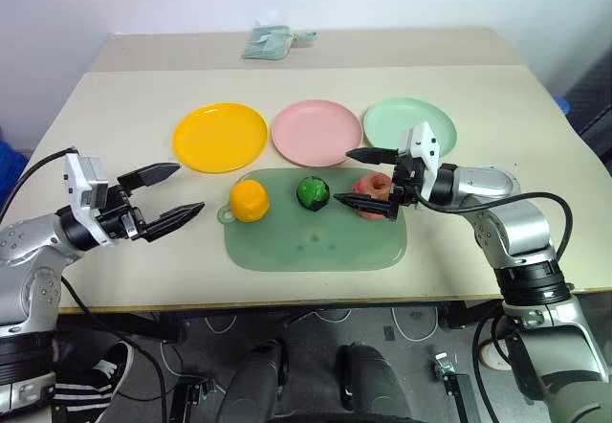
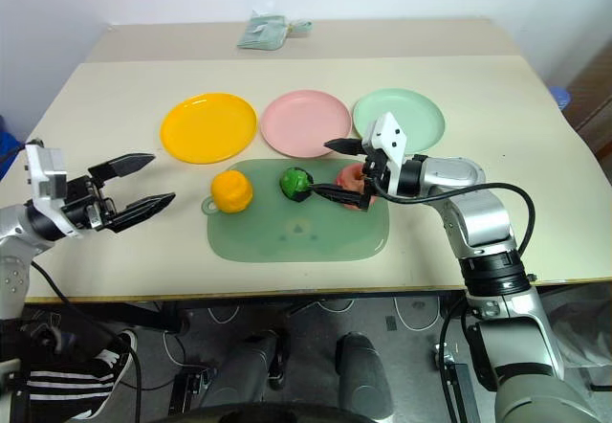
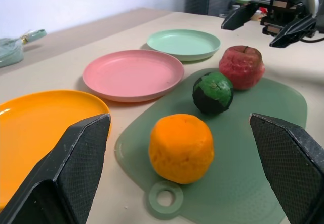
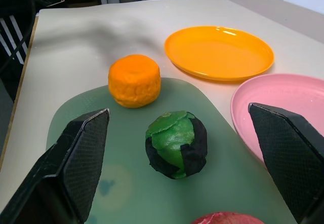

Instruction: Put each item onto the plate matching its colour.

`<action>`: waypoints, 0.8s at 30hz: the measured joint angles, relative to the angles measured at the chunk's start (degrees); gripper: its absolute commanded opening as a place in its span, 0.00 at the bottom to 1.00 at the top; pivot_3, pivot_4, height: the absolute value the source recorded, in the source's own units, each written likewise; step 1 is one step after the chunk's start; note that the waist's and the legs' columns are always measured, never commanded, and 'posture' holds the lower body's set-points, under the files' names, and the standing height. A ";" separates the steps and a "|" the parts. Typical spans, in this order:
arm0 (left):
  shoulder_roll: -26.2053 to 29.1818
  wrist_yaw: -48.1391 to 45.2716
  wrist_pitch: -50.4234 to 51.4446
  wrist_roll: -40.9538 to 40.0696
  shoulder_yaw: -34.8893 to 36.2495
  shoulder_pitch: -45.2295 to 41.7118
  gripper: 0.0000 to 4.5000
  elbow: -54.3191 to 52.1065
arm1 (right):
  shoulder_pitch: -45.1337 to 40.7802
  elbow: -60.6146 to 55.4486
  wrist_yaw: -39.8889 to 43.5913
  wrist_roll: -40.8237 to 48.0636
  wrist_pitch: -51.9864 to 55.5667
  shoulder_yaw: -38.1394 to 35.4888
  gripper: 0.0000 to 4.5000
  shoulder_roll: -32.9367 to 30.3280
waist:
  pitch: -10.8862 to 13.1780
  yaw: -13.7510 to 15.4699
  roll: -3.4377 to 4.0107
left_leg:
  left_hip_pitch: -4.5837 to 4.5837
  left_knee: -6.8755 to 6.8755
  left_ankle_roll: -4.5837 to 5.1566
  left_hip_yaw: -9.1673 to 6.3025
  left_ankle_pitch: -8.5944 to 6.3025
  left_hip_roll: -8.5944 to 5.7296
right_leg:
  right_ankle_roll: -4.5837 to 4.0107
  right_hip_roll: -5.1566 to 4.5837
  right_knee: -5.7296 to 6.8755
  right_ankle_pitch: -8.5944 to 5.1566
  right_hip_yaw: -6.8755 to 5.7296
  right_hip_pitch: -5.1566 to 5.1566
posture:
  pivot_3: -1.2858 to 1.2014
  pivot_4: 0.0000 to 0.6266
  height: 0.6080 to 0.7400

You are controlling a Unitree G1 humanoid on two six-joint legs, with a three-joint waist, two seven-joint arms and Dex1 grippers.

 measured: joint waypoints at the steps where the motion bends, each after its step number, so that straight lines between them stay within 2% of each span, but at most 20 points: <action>1: 0.00 0.22 0.06 -0.04 0.00 -0.19 1.00 -0.05 | 0.00 0.00 -0.01 -0.02 -0.04 0.00 1.00 0.02 | 0.00 -0.02 0.00 | 0.00 0.00 0.00 0.00 0.00 0.00 | 0.00 0.00 0.00 0.00 0.00 0.00 | 0.52 0.24 1.00; 11: -0.27 0.85 0.05 0.28 -1.54 -3.34 1.00 0.32 | 0.80 -0.57 -0.34 -0.32 -0.05 -0.14 1.00 -0.36 | 0.00 0.00 0.00 | 0.00 0.00 0.00 0.00 0.00 0.00 | 0.00 0.00 0.00 0.00 0.00 0.00 | 0.52 0.24 1.00; 20: -4.06 3.65 -0.13 1.15 -2.94 -3.59 1.00 0.20 | 0.23 -0.37 0.95 -0.34 0.08 -0.43 1.00 -0.94 | 0.00 -0.03 0.00 | 0.00 0.00 0.00 0.01 0.00 0.00 | 0.00 0.01 0.01 0.00 0.00 -0.01 | 0.52 0.24 1.00; 24: -5.10 4.20 0.03 1.37 -5.73 -5.44 1.00 0.34 | -2.06 0.34 2.15 0.39 0.40 -0.75 1.00 -0.97 | 0.00 0.11 0.00 | 0.00 0.02 0.00 0.00 0.00 0.00 | 0.00 0.01 0.01 0.00 -0.02 0.02 | 0.52 0.24 1.00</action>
